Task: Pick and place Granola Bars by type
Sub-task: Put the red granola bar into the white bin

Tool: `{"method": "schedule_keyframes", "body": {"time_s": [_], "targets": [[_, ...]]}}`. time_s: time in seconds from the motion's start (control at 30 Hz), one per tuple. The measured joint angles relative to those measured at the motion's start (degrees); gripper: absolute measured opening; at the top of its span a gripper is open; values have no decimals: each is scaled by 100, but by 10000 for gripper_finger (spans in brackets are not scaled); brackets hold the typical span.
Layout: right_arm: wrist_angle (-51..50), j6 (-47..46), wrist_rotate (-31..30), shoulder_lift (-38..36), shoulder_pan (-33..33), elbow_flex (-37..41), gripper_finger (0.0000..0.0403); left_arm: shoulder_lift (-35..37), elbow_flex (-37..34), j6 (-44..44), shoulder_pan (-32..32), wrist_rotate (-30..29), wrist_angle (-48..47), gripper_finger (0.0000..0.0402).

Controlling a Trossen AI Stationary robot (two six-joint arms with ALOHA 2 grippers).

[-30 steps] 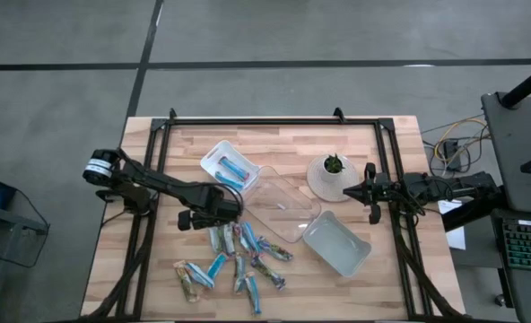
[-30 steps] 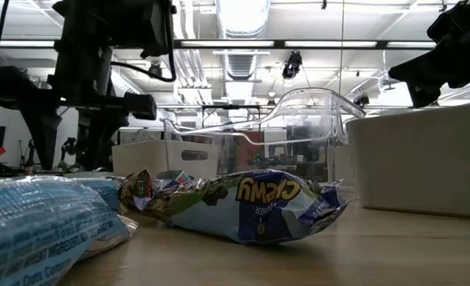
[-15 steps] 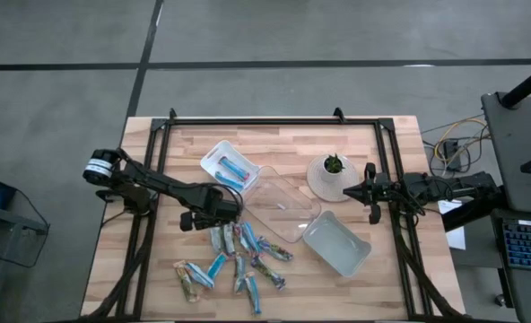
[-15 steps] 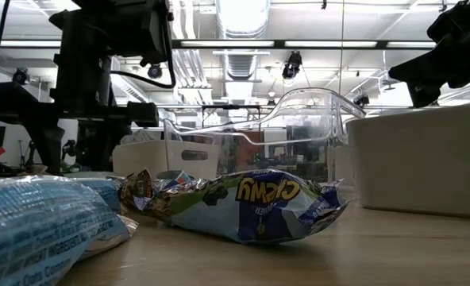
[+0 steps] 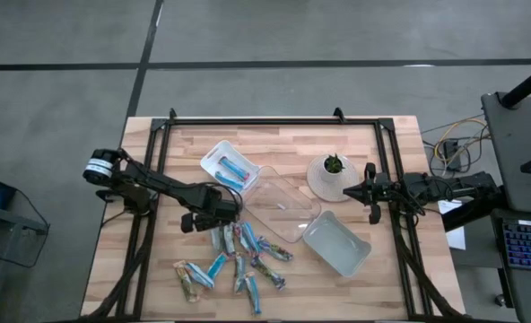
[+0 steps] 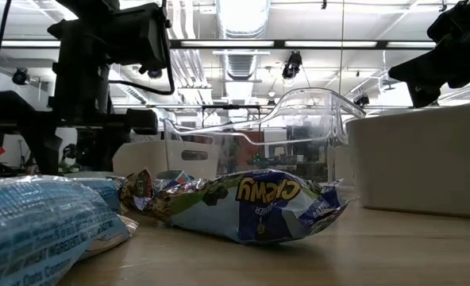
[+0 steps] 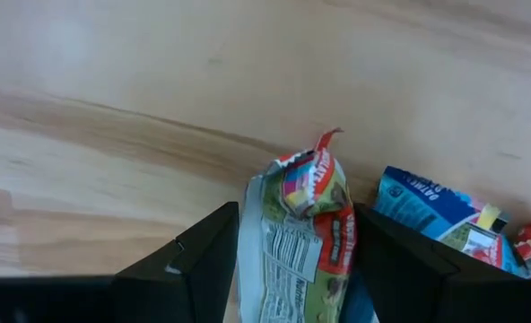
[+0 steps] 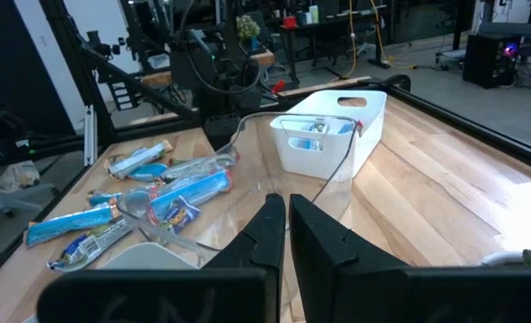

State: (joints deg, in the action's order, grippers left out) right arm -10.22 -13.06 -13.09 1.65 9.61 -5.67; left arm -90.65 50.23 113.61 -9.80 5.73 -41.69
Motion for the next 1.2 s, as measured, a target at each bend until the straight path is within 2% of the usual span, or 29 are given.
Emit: {"method": "schedule_keyframes", "body": {"time_s": [0.3,0.83,1.03,1.2], "targets": [[-1,0,0,0,1,-1,13,0,-11,10,-2,170,13,185],[-2,0,1,0,0,0,13,0,-76,-31,-2,232,63,39],[0,0,1,0,2,0,13,0,-76,-124,-2,236,63,28],[-2,0,1,0,2,-1,13,10,-37,-350,-2,525,52,28]]}}
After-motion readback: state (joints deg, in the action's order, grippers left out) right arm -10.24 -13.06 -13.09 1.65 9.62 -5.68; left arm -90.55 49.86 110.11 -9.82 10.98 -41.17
